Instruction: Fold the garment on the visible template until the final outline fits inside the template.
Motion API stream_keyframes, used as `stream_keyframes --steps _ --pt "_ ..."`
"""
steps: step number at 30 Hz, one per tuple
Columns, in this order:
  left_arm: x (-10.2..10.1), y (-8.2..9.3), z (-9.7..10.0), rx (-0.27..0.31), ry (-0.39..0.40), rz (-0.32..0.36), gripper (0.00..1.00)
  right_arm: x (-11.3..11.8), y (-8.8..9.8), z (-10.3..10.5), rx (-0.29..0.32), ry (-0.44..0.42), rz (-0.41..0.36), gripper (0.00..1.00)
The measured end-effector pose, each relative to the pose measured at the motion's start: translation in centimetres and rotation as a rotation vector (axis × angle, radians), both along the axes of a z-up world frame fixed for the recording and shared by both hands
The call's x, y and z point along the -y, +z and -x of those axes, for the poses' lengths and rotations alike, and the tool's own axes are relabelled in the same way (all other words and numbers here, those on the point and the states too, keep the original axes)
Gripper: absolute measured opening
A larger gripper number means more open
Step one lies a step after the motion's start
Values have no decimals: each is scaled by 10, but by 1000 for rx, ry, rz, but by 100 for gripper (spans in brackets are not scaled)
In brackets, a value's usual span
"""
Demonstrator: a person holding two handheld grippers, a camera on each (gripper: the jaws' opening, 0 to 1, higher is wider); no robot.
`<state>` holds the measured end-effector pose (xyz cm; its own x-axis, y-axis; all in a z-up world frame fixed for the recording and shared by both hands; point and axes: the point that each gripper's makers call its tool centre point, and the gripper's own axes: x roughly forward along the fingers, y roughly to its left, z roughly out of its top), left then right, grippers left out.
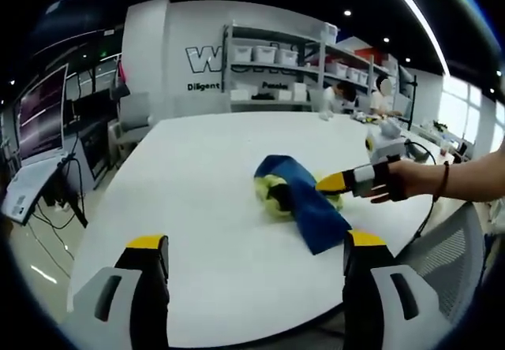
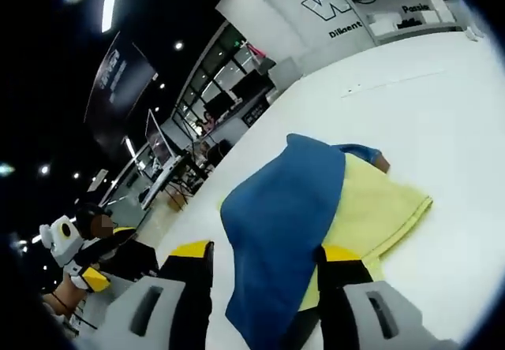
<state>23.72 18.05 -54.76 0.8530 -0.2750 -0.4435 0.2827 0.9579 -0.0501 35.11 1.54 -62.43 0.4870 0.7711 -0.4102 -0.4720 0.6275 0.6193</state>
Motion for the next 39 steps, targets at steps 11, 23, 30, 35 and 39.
stream_keyframes --steps 11,23,30,35,39 --pt "1 0 0 4 -4 -11 87 20 -7 -11 -27 -95 19 0" --pt "1 3 1 19 0 -3 85 42 22 -10 64 -94 60 0" --pt "2 3 1 21 -3 -2 84 54 48 -17 142 -114 88 0" --pt "1 4 0 23 -3 -3 84 63 67 -22 202 -136 109 0" --pt "2 4 1 26 -7 -8 81 68 90 -25 242 -141 112 0"
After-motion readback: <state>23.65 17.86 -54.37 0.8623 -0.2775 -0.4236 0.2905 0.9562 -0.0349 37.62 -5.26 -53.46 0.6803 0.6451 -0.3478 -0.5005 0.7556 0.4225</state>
